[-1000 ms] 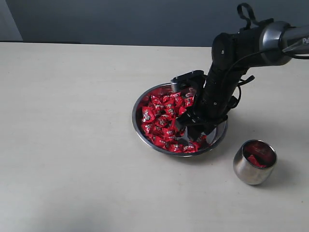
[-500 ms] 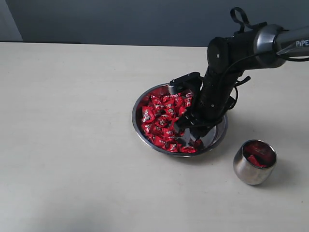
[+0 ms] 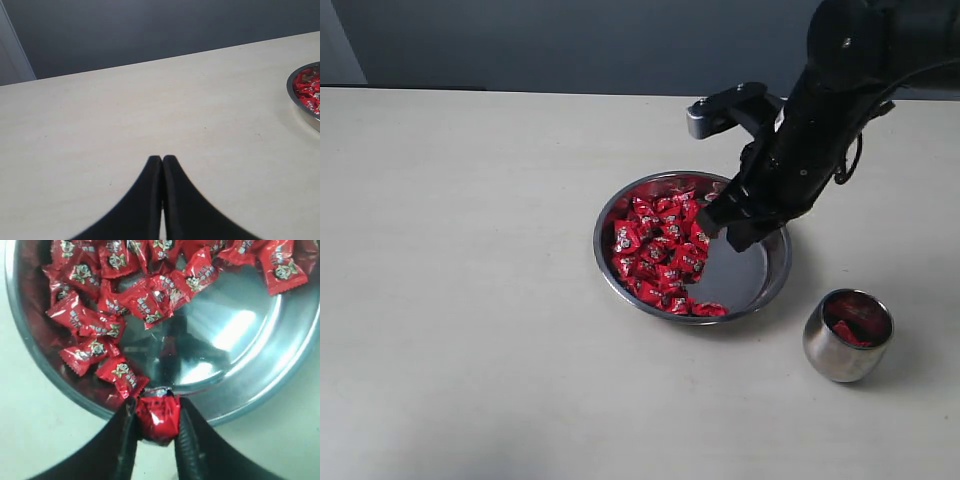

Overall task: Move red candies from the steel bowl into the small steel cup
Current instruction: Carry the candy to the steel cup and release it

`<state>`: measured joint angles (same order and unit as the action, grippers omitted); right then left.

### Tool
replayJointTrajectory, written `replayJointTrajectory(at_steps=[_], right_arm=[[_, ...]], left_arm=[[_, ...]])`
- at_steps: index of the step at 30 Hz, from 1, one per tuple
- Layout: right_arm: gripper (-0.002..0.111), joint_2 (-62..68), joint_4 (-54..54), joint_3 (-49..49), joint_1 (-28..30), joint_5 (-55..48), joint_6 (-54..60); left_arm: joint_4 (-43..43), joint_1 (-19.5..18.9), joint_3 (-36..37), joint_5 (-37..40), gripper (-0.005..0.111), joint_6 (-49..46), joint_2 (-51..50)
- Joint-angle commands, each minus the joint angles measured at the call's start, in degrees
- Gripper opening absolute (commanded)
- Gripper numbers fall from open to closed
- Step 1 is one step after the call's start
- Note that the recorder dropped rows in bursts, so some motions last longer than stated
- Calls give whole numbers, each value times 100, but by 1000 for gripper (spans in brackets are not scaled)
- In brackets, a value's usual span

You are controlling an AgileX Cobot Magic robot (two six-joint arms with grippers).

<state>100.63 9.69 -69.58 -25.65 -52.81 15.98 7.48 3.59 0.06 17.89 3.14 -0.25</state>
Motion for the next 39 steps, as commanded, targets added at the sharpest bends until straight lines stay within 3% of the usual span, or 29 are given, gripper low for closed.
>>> replayJointTrajectory(at_steps=[1, 9, 17, 23, 32, 39], right_arm=[[13, -606, -163, 310, 97, -45, -228], [13, -1560, -310, 1114, 122, -146, -606], [13, -2103, -1170, 1791, 122, -123, -1598], [13, -2106, -1209, 1981, 122, -145, -1655], [13, -2106, -1127, 2022, 689, -102, -1598], [13, -2058, -937, 2022, 694, -81, -1428]], left_arm=[[9, 47, -6, -30, 0, 32, 25], [9, 47, -6, -30, 0, 32, 25], [9, 47, -6, -30, 0, 32, 25], [9, 47, -6, -30, 0, 32, 25], [9, 47, -6, -30, 0, 32, 25], [9, 47, -6, -30, 0, 32, 25]])
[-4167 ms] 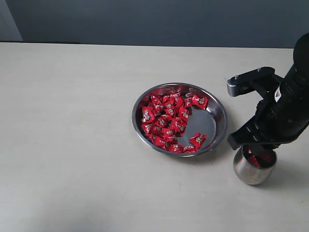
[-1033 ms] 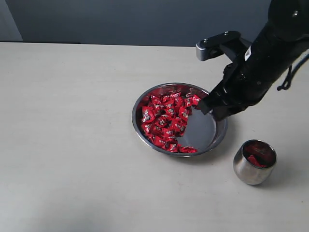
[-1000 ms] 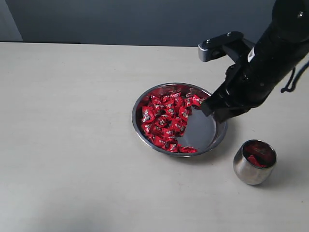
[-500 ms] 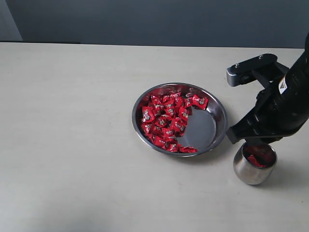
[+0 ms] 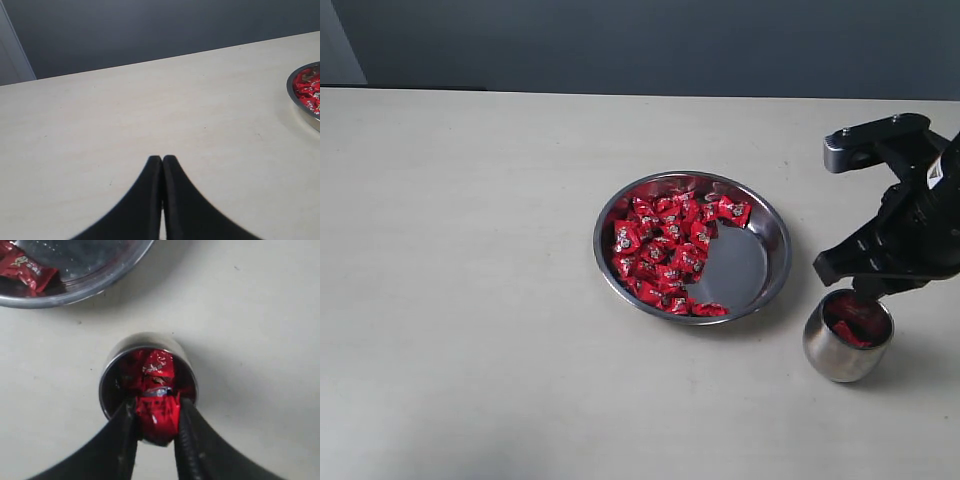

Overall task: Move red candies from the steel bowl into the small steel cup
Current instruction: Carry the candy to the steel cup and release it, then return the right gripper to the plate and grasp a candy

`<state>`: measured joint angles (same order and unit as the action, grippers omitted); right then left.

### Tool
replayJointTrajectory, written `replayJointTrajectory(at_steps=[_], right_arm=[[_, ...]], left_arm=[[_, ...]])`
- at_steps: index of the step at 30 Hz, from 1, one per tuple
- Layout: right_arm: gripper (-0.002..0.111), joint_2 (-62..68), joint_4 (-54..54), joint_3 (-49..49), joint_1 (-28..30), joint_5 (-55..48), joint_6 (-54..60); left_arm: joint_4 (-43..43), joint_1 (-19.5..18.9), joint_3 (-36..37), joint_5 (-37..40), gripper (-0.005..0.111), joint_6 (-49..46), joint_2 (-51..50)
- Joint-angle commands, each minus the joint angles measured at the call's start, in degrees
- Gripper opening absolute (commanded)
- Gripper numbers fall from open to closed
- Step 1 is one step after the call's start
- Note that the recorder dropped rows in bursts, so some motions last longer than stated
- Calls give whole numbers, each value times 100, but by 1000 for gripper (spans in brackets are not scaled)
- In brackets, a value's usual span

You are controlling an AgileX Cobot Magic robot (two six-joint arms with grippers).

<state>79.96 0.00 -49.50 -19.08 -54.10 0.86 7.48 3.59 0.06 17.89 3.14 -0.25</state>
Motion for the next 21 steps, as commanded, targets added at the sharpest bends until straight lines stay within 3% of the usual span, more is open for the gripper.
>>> replayJointTrajectory(at_steps=[1, 9, 15, 21], right_arm=[[13, 50, 32, 14, 37, 62, 84], [13, 360, 47, 14, 37, 74, 84], [36, 373, 47, 14, 37, 74, 84], [36, 373, 47, 14, 37, 74, 84]], left_arm=[[9, 47, -6, -30, 0, 32, 25], [9, 47, -6, -30, 0, 32, 25], [9, 47, -6, -30, 0, 32, 25], [9, 47, -6, -30, 0, 32, 25]])
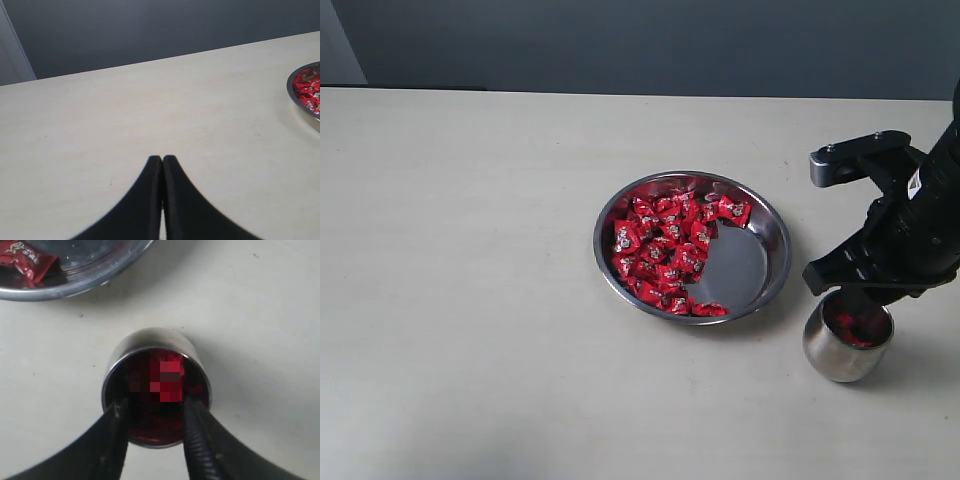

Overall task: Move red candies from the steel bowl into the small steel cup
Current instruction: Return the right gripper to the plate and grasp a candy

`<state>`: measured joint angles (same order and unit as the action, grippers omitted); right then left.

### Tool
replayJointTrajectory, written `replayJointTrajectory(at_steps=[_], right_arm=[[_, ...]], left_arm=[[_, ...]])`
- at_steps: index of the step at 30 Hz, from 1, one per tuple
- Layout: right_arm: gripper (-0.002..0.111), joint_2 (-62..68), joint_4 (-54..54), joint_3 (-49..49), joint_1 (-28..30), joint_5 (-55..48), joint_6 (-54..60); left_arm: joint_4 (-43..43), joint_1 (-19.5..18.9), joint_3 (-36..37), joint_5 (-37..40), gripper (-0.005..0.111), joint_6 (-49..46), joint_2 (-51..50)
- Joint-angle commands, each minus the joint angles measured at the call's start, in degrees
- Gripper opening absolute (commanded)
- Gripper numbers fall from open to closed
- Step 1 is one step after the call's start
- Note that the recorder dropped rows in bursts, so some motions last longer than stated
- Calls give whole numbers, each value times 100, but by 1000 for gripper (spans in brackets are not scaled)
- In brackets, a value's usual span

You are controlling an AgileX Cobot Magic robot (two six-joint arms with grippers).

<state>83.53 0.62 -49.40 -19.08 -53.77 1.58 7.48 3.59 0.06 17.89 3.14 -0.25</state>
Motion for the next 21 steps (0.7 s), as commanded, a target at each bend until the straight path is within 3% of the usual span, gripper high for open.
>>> replayJointTrajectory(at_steps=[1, 7, 14, 21], right_arm=[[36, 17, -15, 4, 37, 41, 12], [36, 17, 138, -84, 26, 352, 109], [36, 222, 1899, -639, -170, 982, 1682], [36, 1376, 1919, -1505, -407, 1107, 2028]], left_arm=[[9, 47, -6, -30, 0, 32, 25], [9, 47, -6, -30, 0, 32, 25], [9, 47, -6, -30, 0, 32, 25], [9, 47, -6, -30, 0, 32, 25]])
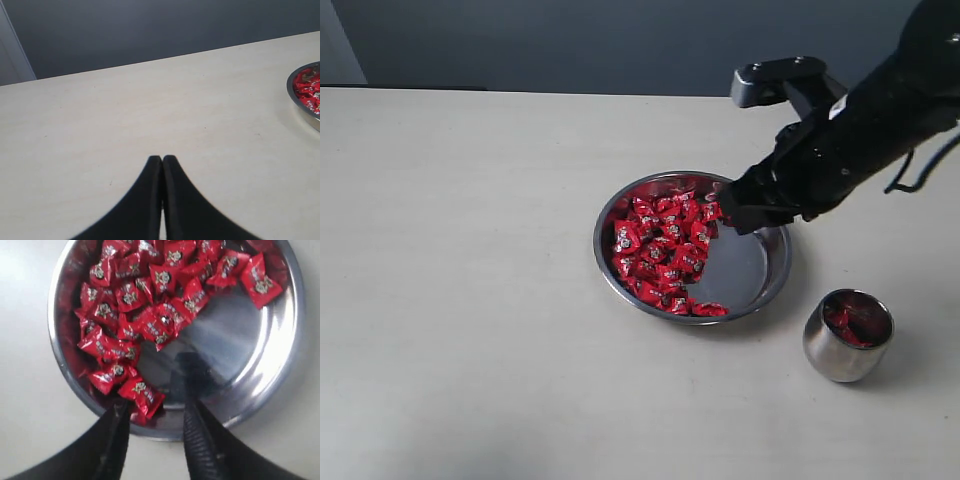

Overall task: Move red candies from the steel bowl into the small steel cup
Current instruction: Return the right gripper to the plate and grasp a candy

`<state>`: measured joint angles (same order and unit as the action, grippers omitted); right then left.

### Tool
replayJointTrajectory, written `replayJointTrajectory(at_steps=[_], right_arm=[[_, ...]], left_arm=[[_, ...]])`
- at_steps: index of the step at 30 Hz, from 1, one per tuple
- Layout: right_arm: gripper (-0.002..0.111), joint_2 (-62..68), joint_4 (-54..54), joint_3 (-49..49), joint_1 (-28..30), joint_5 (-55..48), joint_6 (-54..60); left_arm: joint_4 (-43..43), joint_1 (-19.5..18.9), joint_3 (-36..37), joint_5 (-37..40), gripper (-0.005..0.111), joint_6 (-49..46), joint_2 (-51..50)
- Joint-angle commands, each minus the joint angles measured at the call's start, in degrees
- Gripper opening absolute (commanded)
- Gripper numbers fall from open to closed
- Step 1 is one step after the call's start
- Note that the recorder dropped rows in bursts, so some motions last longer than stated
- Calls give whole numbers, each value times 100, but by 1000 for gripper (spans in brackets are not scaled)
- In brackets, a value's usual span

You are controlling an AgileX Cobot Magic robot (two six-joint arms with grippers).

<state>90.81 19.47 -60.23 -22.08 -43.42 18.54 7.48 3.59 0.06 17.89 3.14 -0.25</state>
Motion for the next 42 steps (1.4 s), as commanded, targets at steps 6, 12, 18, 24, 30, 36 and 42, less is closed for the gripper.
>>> replayJointTrajectory(at_steps=[6, 12, 18, 24, 30, 36, 42], right_arm=[[43, 1637, 60, -1005, -140, -47, 640], [45, 2208, 283, -1269, -140, -108, 907], [45, 2556, 375, -1395, -140, -95, 932], [45, 2778, 690, -1392, -140, -79, 1252], [44, 2873, 690, -1392, -140, 173, 1252], [12, 2873, 694, -1433, -140, 182, 1291], [0, 2873, 683, -1433, -140, 182, 1291]], left_arm=[[9, 47, -6, -30, 0, 32, 25], [9, 47, -6, -30, 0, 32, 25], [9, 47, -6, -30, 0, 32, 25], [9, 47, -6, -30, 0, 32, 25], [9, 47, -6, -30, 0, 32, 25], [9, 47, -6, -30, 0, 32, 25], [9, 47, -6, -30, 0, 32, 25]])
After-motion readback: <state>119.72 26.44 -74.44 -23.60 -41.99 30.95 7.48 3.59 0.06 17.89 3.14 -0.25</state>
